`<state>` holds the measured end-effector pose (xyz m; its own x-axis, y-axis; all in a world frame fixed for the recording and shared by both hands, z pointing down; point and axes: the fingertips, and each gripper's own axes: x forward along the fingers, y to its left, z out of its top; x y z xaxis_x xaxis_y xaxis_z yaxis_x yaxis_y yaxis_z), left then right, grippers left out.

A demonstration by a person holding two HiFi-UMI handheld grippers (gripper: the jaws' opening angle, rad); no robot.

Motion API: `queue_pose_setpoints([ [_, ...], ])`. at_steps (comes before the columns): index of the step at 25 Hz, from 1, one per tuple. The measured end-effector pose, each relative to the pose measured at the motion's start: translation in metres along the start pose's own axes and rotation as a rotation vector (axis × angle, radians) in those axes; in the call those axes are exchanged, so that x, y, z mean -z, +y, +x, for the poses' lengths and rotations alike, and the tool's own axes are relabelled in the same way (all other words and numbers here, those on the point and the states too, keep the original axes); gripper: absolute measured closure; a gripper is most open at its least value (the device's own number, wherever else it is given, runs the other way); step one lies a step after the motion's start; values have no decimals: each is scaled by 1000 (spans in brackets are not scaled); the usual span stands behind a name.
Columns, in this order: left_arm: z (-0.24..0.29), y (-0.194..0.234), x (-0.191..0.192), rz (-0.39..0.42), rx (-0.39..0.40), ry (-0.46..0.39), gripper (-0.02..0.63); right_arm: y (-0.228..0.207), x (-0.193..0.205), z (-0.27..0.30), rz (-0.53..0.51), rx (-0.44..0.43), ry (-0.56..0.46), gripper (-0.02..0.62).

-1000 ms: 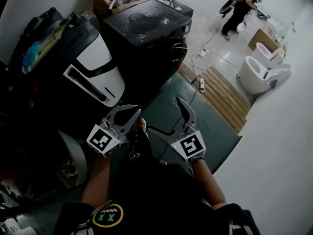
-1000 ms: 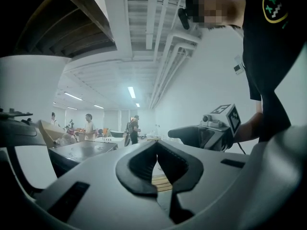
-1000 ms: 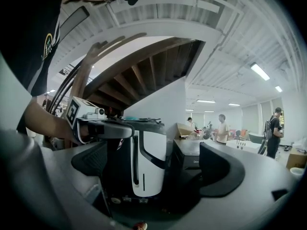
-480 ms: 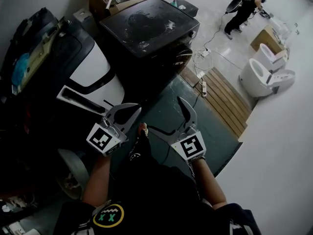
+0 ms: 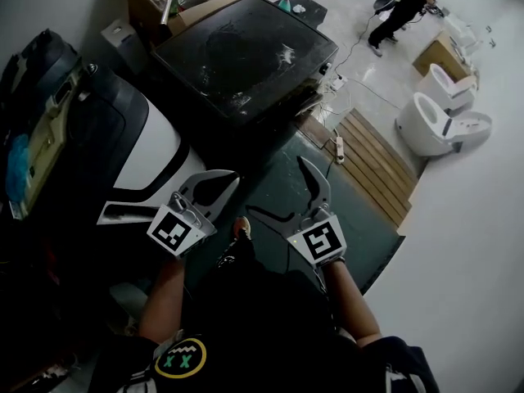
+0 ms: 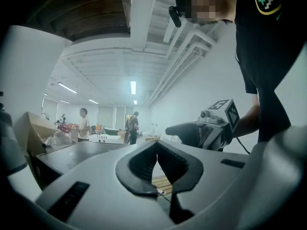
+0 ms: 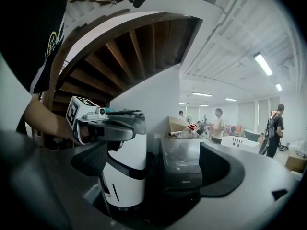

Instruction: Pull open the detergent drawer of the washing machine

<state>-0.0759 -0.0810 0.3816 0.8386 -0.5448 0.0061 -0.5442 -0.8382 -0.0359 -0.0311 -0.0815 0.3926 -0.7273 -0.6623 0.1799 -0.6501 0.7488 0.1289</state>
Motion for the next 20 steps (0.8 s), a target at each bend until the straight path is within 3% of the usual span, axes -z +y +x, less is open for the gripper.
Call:
queue_pose_setpoints([
  [7,21,57,7,-37,40,8,588,-31,0,50,17,38,27,-5],
  [16,48,93,15,-21,51,12,588,-62,8,80,27,35,50,-5],
  [20,66,107,20,-59,31,25,588,-83,21,95,50,12,53,-5],
])
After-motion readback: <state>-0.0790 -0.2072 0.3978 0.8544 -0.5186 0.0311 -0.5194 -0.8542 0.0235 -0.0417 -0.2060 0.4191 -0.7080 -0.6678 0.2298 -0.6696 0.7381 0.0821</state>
